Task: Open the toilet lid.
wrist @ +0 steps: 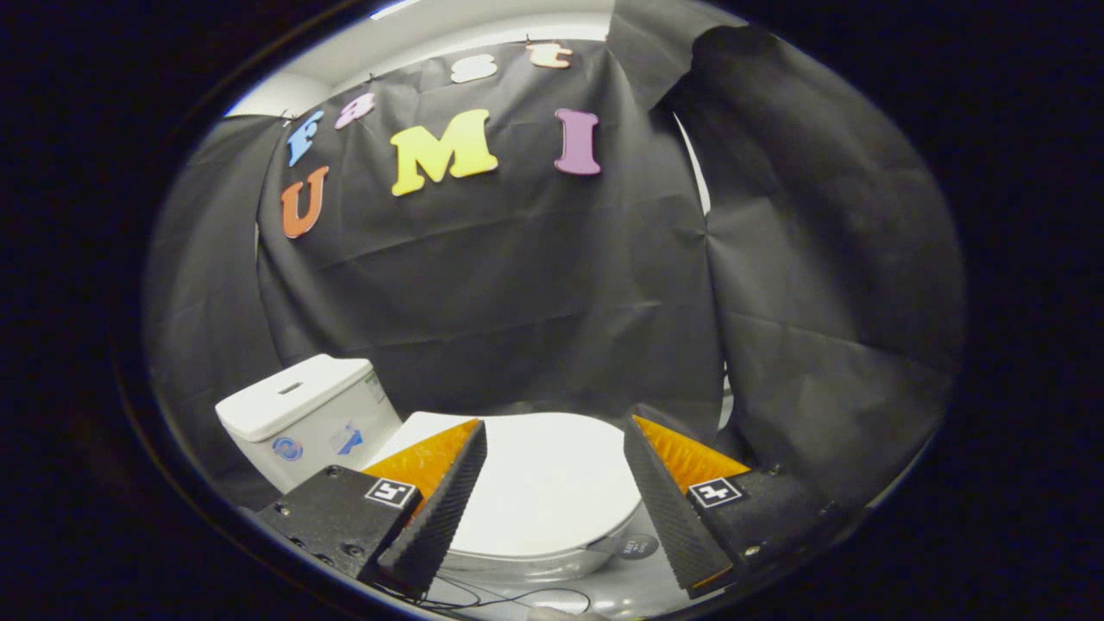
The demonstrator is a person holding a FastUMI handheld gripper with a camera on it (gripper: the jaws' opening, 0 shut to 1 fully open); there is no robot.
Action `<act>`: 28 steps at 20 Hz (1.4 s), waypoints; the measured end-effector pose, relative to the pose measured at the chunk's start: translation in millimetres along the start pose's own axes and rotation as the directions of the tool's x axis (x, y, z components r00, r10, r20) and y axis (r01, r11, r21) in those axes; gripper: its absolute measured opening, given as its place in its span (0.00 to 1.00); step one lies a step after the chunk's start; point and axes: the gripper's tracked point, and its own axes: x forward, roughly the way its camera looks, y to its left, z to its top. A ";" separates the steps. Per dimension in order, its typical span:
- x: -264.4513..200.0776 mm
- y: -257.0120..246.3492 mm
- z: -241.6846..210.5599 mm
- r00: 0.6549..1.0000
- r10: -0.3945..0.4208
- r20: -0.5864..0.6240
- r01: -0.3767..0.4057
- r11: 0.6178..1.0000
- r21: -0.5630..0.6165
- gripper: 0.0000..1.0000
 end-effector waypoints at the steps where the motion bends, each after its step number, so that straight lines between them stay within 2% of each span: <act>1: 5.8 -7.7 -9.5 1.000 -0.002 -0.027 0.003 1.000 0.017 1.00; 5: 20.2 -39.0 -46.0 0.992 -0.018 -0.125 0.035 0.990 0.136 0.99; 7: 23.0 -51.7 -64.9 0.984 -0.015 -0.175 0.053 0.975 0.215 1.00; 11: 26.3 -75.3 -108.2 0.966 -0.023 -0.258 0.103 0.949 0.299 1.00; 14: 25.9 -85.2 -122.7 0.953 0.004 -0.303 0.128 0.900 0.417 1.00; 20: 28.6 -95.4 -154.8 0.928 0.038 -0.372 0.194 0.800 0.567 0.99; 24: 30.6 -91.0 -165.2 0.916 0.112 -0.386 0.176 0.751 0.636 0.95; 28: 34.3 -84.2 -172.6 0.909 0.189 -0.371 0.156 0.672 0.724 0.87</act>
